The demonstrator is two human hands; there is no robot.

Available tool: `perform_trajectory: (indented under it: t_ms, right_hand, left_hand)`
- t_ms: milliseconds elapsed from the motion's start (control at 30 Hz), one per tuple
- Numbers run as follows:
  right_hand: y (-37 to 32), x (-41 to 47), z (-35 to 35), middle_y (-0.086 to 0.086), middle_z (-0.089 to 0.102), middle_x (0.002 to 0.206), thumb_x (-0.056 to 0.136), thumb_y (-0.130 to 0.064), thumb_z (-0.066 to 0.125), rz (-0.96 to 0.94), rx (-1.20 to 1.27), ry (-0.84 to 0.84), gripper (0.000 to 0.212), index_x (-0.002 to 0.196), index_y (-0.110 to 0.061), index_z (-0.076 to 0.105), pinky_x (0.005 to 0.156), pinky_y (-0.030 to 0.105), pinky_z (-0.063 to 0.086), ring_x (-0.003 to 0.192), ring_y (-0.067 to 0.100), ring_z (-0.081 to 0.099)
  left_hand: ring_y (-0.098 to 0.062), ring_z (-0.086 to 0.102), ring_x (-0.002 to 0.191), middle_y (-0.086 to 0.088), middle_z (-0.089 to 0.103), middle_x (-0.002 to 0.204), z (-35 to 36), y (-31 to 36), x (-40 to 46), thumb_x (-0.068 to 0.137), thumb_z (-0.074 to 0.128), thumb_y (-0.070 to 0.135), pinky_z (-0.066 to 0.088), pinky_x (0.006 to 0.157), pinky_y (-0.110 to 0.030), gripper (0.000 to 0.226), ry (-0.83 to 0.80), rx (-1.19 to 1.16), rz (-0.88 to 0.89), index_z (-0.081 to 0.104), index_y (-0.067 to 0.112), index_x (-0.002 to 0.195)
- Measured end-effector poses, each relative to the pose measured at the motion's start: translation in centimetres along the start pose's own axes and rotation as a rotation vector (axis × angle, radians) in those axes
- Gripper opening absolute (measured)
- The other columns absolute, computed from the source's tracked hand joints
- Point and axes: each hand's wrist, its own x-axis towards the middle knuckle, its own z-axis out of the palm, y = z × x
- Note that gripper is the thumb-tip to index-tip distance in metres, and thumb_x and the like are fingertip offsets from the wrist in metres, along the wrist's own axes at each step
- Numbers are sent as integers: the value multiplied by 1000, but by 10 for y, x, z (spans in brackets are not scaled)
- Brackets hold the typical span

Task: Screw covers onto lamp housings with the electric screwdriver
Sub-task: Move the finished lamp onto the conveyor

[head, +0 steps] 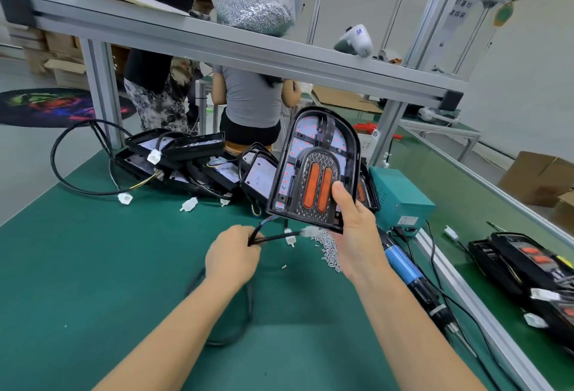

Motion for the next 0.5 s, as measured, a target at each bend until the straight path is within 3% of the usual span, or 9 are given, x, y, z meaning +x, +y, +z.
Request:
perform_trajectory:
  t_ms: [100,167,200,267,333,400,500]
  right_hand:
    - [-2,3,-6,11,70,119,76,-50,68,63,-179,-36,63,122,-6,66,113,48,35,120,25,60]
    - [-2,3,-9,10,66,126,67,-59,67,126,-312,-73,78,125,-8,65,116,50,29,126,25,55]
    - [-1,2,-11,9,66,124,70,-59,66,160,-375,-103,71,122,-10,66,115,50,28,125,25,55]
    - [2,-1,-15,5,70,118,85,-50,63,215,-489,-167,48,116,-14,70,114,48,30,120,23,58]
    - [9,-5,-17,5,72,114,92,-41,60,250,-535,-213,36,113,-14,71,112,47,34,117,25,60]
    - [14,-9,-16,12,70,118,94,-37,59,284,-509,-240,35,114,-11,69,110,48,39,115,28,61]
    - [16,-14,-11,11,71,117,91,-38,61,314,-442,-310,38,116,-10,68,103,42,46,109,25,64]
  left_hand:
    - [-31,60,90,-3,65,95,-9,-8,0,91,57,14,41,85,-34,15,176,74,143,69,19,99]
    - [-34,59,83,-5,66,88,-14,-12,0,86,62,3,42,87,-40,19,264,-24,199,73,13,97]
    - [-33,59,80,-4,65,84,-16,-13,1,83,63,-3,44,87,-42,22,269,-78,221,74,11,95]
    - [-28,58,77,0,62,79,-19,-11,3,78,62,-11,45,84,-40,28,228,-171,270,76,9,92]
    - [-28,60,86,-4,66,87,-20,-5,8,78,57,-15,48,85,-38,32,160,-301,252,73,5,96]
    - [-31,62,93,-15,69,96,-23,-1,12,79,54,-16,50,86,-46,29,112,-440,204,69,0,98]
    - [-22,63,79,-19,71,89,-30,4,12,78,56,-16,55,80,-50,27,36,-692,154,72,4,86]
